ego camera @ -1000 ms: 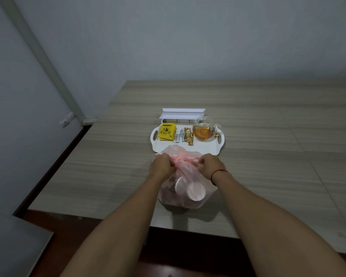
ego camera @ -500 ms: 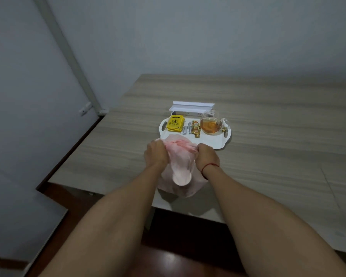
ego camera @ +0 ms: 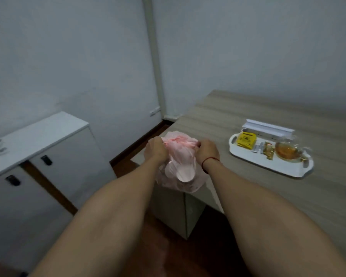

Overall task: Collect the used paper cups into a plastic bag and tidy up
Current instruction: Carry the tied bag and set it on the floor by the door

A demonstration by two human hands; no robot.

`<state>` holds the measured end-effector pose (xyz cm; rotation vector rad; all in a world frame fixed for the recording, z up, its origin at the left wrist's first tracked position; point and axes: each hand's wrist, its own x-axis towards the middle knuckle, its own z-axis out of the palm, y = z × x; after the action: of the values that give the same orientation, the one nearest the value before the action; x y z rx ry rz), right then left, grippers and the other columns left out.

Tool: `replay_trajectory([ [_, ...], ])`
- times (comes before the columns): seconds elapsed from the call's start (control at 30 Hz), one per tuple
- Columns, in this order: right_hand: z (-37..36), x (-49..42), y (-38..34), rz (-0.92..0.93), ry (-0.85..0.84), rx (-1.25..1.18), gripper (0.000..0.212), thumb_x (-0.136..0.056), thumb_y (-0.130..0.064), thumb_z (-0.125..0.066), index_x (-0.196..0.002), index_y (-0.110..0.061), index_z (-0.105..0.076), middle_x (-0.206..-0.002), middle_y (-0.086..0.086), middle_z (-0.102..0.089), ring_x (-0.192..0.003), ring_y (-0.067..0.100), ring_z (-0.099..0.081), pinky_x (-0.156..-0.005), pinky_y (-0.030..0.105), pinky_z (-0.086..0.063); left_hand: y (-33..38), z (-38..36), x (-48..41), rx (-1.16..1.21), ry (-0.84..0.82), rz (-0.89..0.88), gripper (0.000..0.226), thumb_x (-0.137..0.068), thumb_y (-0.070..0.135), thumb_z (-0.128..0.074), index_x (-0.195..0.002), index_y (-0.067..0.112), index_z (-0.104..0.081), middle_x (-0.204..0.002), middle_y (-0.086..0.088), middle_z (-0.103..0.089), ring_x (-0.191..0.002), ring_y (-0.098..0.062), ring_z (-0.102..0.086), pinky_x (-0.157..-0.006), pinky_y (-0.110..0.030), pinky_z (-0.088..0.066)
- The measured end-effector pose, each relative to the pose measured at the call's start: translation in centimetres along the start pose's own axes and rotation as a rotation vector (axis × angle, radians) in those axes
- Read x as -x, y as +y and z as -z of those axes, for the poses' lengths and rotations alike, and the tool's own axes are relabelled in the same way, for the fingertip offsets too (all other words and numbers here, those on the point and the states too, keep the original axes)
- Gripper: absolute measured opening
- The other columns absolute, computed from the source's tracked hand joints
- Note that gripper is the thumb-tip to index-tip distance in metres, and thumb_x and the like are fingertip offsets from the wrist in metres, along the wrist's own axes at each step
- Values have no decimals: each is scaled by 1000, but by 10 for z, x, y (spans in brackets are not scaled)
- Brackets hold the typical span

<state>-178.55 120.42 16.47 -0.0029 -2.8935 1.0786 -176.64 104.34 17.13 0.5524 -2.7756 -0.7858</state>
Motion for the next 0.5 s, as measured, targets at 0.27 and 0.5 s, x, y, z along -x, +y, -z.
replay_trajectory([
  [0.27, -156, 70, -184, 207, -216, -95, 27, -88, -10, -49, -104, -5, -71, -111, 21, -68, -106, 38, -62, -93, 38, -51, -213, 139, 6, -13, 138, 334, 26, -86, 19, -54, -99, 4, -71, -106, -19, -70, -97, -36, -67, -82, -39, -56],
  [0.5, -279, 144, -319, 417, -420, -91, 25, -90, -5, -51, -105, 0, -71, -113, 21, -68, -108, 36, -61, -93, 34, -49, -377, 228, 47, -16, 288, 628, 29, -90, 24, -53, -104, 7, -71, -110, -16, -69, -100, -34, -66, -82, -38, -54],
])
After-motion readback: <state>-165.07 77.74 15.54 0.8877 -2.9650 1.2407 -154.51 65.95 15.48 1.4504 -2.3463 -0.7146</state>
